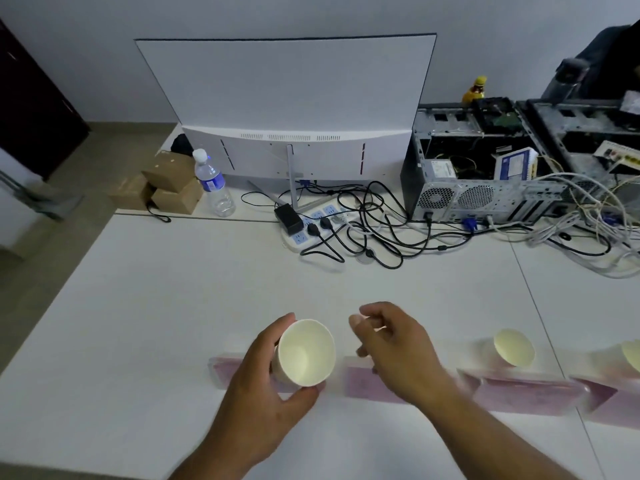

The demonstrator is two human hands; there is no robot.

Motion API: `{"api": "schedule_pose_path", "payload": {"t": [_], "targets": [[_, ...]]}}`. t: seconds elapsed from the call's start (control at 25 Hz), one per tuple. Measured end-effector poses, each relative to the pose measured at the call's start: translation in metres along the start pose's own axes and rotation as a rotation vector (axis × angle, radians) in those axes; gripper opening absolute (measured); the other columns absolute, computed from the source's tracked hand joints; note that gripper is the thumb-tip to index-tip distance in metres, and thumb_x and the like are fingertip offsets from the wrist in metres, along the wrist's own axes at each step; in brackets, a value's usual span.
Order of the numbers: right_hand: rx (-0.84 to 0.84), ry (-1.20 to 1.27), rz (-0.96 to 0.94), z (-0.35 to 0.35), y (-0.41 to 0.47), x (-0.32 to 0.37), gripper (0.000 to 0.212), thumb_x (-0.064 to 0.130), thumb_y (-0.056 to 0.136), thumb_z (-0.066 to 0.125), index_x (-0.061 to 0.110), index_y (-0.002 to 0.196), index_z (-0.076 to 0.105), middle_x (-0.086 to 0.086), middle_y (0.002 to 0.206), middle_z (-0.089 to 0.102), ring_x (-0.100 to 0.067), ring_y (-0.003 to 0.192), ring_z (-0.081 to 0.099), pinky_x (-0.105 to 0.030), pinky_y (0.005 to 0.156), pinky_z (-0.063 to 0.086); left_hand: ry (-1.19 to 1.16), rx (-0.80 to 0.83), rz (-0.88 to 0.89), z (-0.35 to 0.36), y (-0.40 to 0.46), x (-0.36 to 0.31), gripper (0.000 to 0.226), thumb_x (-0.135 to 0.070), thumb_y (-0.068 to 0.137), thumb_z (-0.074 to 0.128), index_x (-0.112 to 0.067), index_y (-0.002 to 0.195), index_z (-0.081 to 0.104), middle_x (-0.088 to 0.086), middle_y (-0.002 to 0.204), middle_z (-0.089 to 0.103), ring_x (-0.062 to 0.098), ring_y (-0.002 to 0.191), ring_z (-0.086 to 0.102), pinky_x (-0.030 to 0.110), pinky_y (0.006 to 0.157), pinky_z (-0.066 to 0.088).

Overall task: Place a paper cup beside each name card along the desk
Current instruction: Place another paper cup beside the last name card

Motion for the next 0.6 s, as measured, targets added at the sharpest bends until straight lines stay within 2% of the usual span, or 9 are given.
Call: {"api": "schedule_pose_path", "payload": {"t": [0.04, 0.12, 0.2, 0.32, 0.4, 0.48, 0.6], "targets": [[0.129, 0.021, -0.065, 0.018, -0.021, 0.023, 0.027, 0.045, 0.094, 0.069, 0.031, 0.116, 0.068, 0.009, 0.096, 0.075, -0.012, 0.075, 0.077, -0.033, 0.068, 0.06, -0.003, 0.0, 0.008, -0.007, -0.005, 0.002, 0.092, -0.033, 0.066, 0.095, -0.069, 0.13, 0.039, -0.034, 0.137, 0.053, 0.013, 0.127, 0.059, 0.037, 0.104, 0.054], [0.212, -0.075, -0.191, 0.047, -0.044, 0.051, 0.016, 0.039, 0.096, 0.066, 0.033, 0.109, 0.074, 0.012, 0.096, 0.075, -0.013, 0.076, 0.075, -0.026, 0.067, 0.057, -0.02, -0.013, 0.024, -0.024, -0.013, 0.007, 0.09, -0.044, 0.063, 0.093, -0.061, 0.134, 0.041, -0.032, 0.138, 0.054, 0.014, 0.126, 0.06, 0.037, 0.102, 0.055], [0.149, -0.129, -0.213, 0.067, -0.043, 0.067, 0.016, 0.025, 0.097, 0.063, 0.027, 0.1, 0.079, 0.01, 0.089, 0.076, -0.012, 0.072, 0.071, -0.027, 0.067, 0.058, -0.022, -0.063, 0.036, -0.044, -0.018, 0.017, 0.086, -0.051, 0.062, 0.088, -0.059, 0.135, 0.044, -0.032, 0.138, 0.055, 0.012, 0.125, 0.06, 0.03, 0.1, 0.054], [0.02, -0.157, -0.192, 0.096, -0.021, 0.079, 0.019, 0.017, 0.094, 0.061, 0.021, 0.091, 0.08, 0.003, 0.078, 0.076, -0.015, 0.066, 0.07, -0.031, 0.064, 0.06, -0.05, -0.114, 0.004, -0.074, -0.02, 0.036, 0.074, -0.036, 0.076, 0.087, -0.074, 0.121, 0.042, -0.041, 0.133, 0.054, 0.001, 0.12, 0.061, 0.016, 0.093, 0.051], [-0.034, -0.229, -0.181, 0.118, 0.008, 0.072, 0.02, 0.018, 0.093, 0.059, 0.018, 0.091, 0.079, 0.001, 0.078, 0.076, -0.021, 0.07, 0.074, -0.04, 0.068, 0.063, -0.056, -0.15, -0.024, -0.092, -0.024, 0.052, 0.071, -0.027, 0.083, 0.082, -0.076, 0.116, 0.043, -0.037, 0.131, 0.057, -0.005, 0.117, 0.061, 0.018, 0.095, 0.054], [-0.052, -0.329, -0.123, 0.137, 0.043, 0.055, 0.021, 0.019, 0.092, 0.055, 0.015, 0.092, 0.076, -0.002, 0.082, 0.077, -0.026, 0.073, 0.076, -0.045, 0.071, 0.064, -0.059, -0.169, -0.035, -0.104, -0.03, 0.063, 0.061, -0.033, 0.084, 0.077, -0.072, 0.119, 0.046, -0.034, 0.128, 0.062, -0.007, 0.119, 0.06, 0.022, 0.096, 0.057], [-0.023, -0.487, 0.007, 0.162, 0.081, 0.022, 0.024, 0.015, 0.09, 0.051, 0.012, 0.094, 0.074, -0.007, 0.087, 0.077, -0.028, 0.077, 0.073, -0.04, 0.07, 0.063, -0.073, -0.181, -0.05, -0.118, -0.039, 0.072, 0.056, -0.045, 0.076, 0.071, -0.066, 0.123, 0.048, -0.037, 0.129, 0.06, -0.005, 0.119, 0.061, 0.023, 0.094, 0.058]]}}
Point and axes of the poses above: each hand's wrist, its own y-axis towards the middle knuckle, its own z-axis out of the palm, x = y × z, the point moved 3 cm from there along y, towards the middle knuckle
